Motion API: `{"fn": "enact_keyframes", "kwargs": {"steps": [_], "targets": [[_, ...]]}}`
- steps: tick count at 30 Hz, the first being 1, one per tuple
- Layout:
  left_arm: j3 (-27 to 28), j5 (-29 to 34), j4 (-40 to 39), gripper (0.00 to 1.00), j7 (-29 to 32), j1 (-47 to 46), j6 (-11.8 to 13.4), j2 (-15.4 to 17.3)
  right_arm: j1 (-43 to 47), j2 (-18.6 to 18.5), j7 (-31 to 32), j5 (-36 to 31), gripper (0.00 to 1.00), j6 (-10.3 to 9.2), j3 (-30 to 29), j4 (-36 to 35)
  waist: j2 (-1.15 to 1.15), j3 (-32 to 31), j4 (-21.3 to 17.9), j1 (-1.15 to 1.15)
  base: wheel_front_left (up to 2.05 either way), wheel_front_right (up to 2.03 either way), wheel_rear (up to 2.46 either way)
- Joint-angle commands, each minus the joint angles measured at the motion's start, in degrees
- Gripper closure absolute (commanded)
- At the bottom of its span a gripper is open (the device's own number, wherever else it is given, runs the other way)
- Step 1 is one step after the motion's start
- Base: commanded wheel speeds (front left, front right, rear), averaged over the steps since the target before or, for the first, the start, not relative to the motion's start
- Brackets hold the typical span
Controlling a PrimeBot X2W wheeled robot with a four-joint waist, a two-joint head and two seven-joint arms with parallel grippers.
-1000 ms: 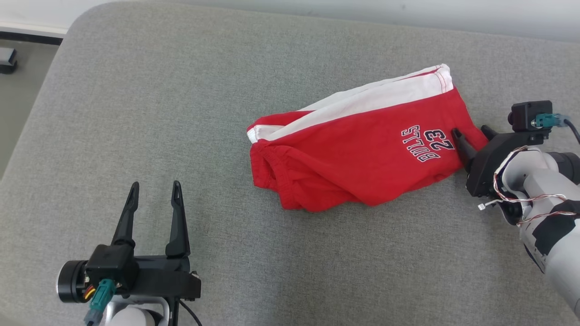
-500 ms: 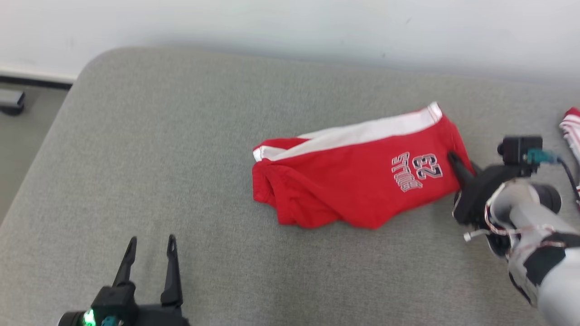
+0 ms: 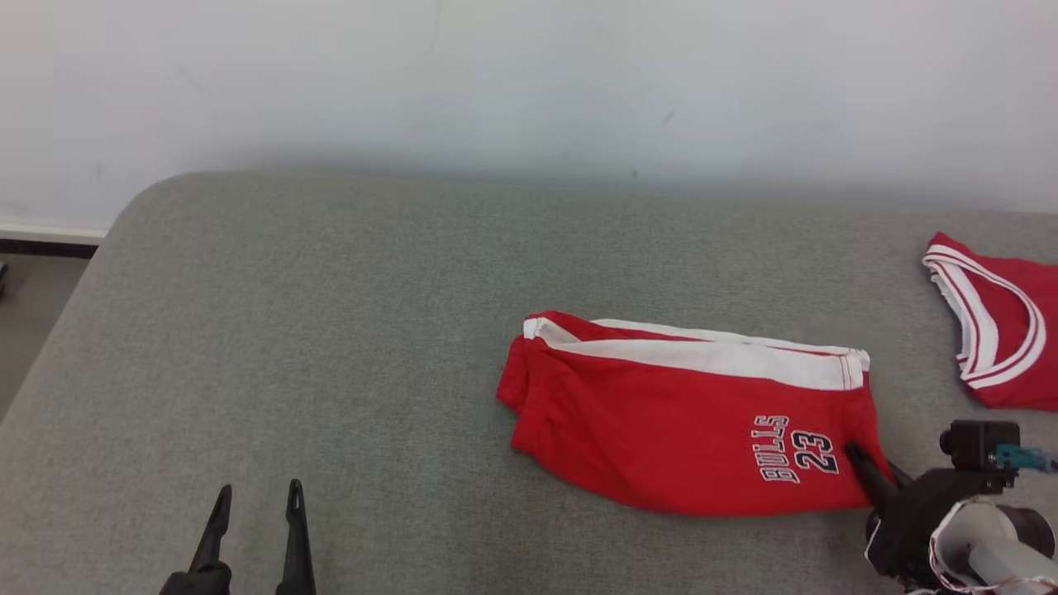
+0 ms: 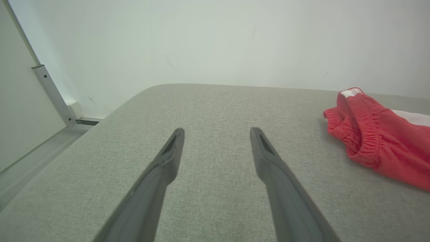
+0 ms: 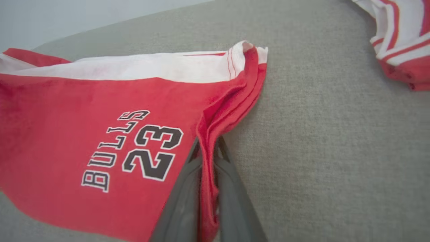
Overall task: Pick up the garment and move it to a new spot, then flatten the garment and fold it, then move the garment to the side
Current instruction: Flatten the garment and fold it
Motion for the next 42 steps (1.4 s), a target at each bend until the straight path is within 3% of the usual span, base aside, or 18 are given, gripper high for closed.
{"fn": "enact_keyframes", "kwargs": {"steps": [1, 10, 20, 33, 34, 35, 36, 42], "targets": [[0.3, 0.6, -0.3, 0.00, -0.2, 0.8, 0.1, 0.0, 0.9, -0.2, -0.1, -0.6, 0.03, 0.10, -0.1, -0.4, 0.01, -0.8, -1.2, 0.01, 0.00, 0.00, 0.00], [0.0, 2.0, -1.1, 0.00, -0.2, 1.6, 0.2, 0.2, -2.1, 1.3, 1.0, -4.9, 0.00, 0.10, -2.6, 3.8, 0.01, -1.7, -2.3, 0.01, 0.00, 0.00, 0.00], [-1.4, 3.5, -0.7, 0.00, -0.2, -1.2, -0.4, 0.6, -9.2, 5.7, 6.7, -9.9, 0.00, 0.10, -2.0, 15.6, 0.01, -0.4, -0.2, 0.01, 0.00, 0.00, 0.00], [-2.8, 3.6, 1.0, 0.00, -0.2, -1.4, -1.9, 2.1, -11.3, 10.5, 11.9, -9.9, 0.00, 0.10, -1.3, 25.2, 0.01, -0.3, 0.7, 0.01, 0.00, 0.00, 0.00], [-2.7, 3.5, 1.0, 0.00, -0.2, -1.3, -1.9, 2.1, -11.2, 10.7, 11.8, -9.7, 0.20, 0.10, -1.2, 25.1, 0.01, -0.4, 0.6, 0.01, 0.00, 0.00, 0.00], [-2.4, 3.1, 0.9, 0.00, -0.2, -1.2, -1.8, 2.0, -11.0, 11.0, 11.9, -9.4, 0.68, 0.10, -1.3, 25.0, 0.01, -0.5, 0.6, 0.01, 0.00, 0.00, 0.00], [-2.2, 3.0, 0.8, 0.00, -0.2, -1.0, -1.8, 2.0, -10.9, 11.1, 11.9, -9.2, 1.00, 0.10, -1.3, 24.9, 0.01, -0.6, 0.4, 0.01, 0.00, 0.00, 0.00], [-1.5, 2.4, 0.6, 0.00, -0.2, 0.0, -1.5, 1.8, -11.2, 9.8, 11.1, -8.7, 1.00, 0.04, -1.3, 24.7, 0.01, -1.3, -0.4, 0.01, 0.00, 0.00, 0.00]]}}
